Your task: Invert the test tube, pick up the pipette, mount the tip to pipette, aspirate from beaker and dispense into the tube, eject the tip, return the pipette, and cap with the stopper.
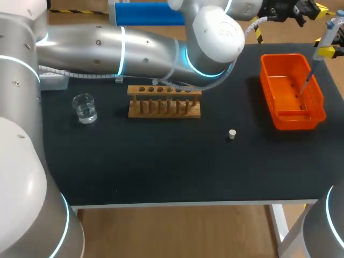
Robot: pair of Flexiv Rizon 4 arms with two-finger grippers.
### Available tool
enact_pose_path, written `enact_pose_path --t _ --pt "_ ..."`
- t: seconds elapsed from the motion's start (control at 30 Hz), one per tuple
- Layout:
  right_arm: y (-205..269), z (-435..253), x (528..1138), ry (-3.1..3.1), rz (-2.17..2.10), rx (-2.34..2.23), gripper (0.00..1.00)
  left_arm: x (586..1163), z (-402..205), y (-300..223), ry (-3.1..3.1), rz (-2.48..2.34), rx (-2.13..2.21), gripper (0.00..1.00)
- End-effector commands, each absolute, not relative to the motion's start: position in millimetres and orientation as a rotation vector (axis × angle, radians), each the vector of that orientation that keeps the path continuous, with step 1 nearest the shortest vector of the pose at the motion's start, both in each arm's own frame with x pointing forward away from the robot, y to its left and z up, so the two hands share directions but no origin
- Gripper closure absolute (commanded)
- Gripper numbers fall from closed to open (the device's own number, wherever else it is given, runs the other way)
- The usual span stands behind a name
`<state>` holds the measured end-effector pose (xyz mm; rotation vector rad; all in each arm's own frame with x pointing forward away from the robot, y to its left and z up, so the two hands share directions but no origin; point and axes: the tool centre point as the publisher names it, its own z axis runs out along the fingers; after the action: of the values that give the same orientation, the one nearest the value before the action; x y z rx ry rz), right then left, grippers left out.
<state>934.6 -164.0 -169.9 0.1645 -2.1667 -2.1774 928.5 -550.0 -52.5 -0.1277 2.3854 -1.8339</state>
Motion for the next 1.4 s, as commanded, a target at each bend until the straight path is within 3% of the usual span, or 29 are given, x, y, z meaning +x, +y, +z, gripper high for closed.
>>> enact_pose_path --t 0.03,1.4 --pt "-164.5 -169.0 934.4 -2.170 -2.174 0.166 1.00 933.9 -58.6 -558.7 2.313 -1.932 -0.108 1.00" --pt "-164.5 -169.0 934.4 -2.170 -2.174 0.166 1.00 932.8 -73.2 -579.2 2.342 -1.992 -0.128 1.00"
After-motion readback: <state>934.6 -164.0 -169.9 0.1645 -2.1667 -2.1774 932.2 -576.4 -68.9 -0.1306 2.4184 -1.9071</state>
